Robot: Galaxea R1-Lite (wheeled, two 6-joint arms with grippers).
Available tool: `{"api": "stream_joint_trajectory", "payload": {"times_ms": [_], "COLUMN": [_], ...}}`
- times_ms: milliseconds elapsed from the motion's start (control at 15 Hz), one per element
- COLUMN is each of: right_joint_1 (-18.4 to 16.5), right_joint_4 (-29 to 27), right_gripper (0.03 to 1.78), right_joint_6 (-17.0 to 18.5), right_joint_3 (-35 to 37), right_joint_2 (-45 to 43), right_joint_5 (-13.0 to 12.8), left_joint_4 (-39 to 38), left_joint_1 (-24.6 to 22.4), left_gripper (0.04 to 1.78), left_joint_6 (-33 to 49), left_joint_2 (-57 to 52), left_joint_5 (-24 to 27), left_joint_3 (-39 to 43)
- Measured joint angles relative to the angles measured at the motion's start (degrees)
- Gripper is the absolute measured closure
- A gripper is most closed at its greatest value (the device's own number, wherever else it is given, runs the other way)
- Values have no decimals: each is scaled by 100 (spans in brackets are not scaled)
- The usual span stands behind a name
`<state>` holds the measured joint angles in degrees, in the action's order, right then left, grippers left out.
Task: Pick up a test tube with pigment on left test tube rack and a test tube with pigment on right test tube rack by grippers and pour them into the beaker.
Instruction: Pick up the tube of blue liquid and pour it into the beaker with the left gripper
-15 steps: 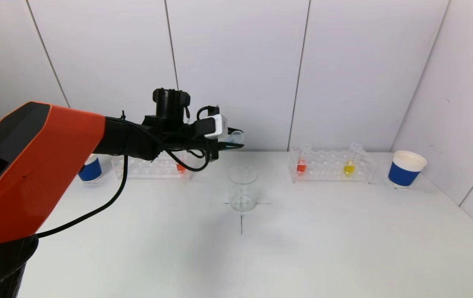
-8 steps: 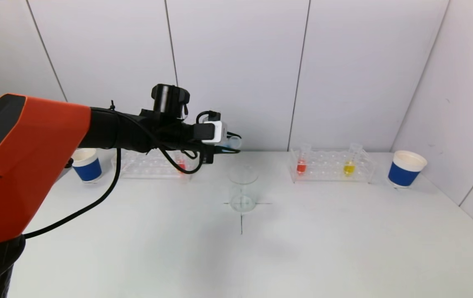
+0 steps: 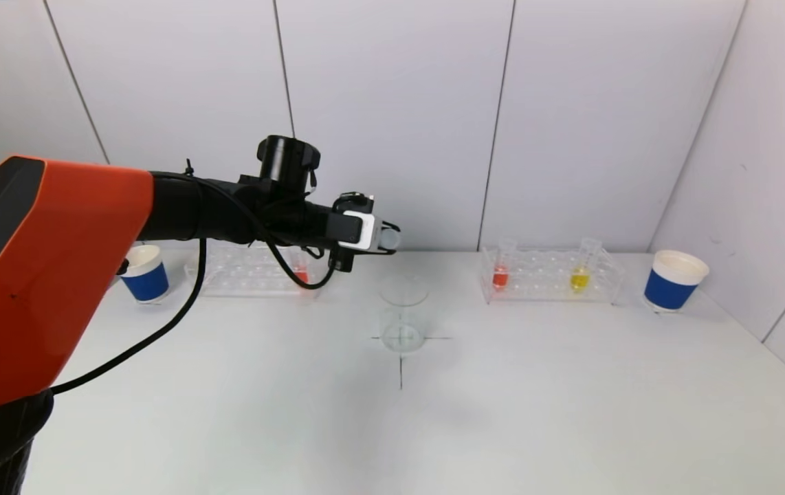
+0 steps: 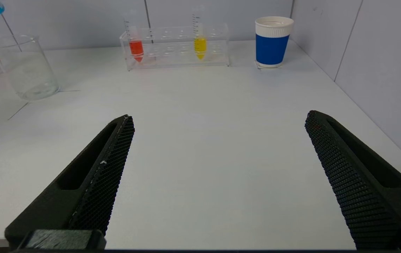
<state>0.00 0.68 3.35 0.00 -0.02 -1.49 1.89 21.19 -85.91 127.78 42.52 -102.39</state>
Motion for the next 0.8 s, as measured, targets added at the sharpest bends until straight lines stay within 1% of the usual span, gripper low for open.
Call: {"api": "stream_joint_trajectory", "payload": {"times_ms": [200, 533, 800], "right_joint_1": [0, 0, 0], "right_joint_4": [0, -2, 0], "right_gripper": [4, 4, 4], "right_joint_6": [2, 4, 0], "right_joint_3": [0, 0, 0], "right_joint_2": [0, 0, 0], "right_joint_5": [0, 1, 0], "left_joint_4": [-329, -441, -767], "left_joint_1": [13, 26, 45], "left_gripper": [137, 137, 137], "left_joint_6": [-17, -238, -318], "left_joint_2": [89, 144, 144], "left_joint_5": [1, 4, 39], "left_joint_3": [-12, 46, 226]}}
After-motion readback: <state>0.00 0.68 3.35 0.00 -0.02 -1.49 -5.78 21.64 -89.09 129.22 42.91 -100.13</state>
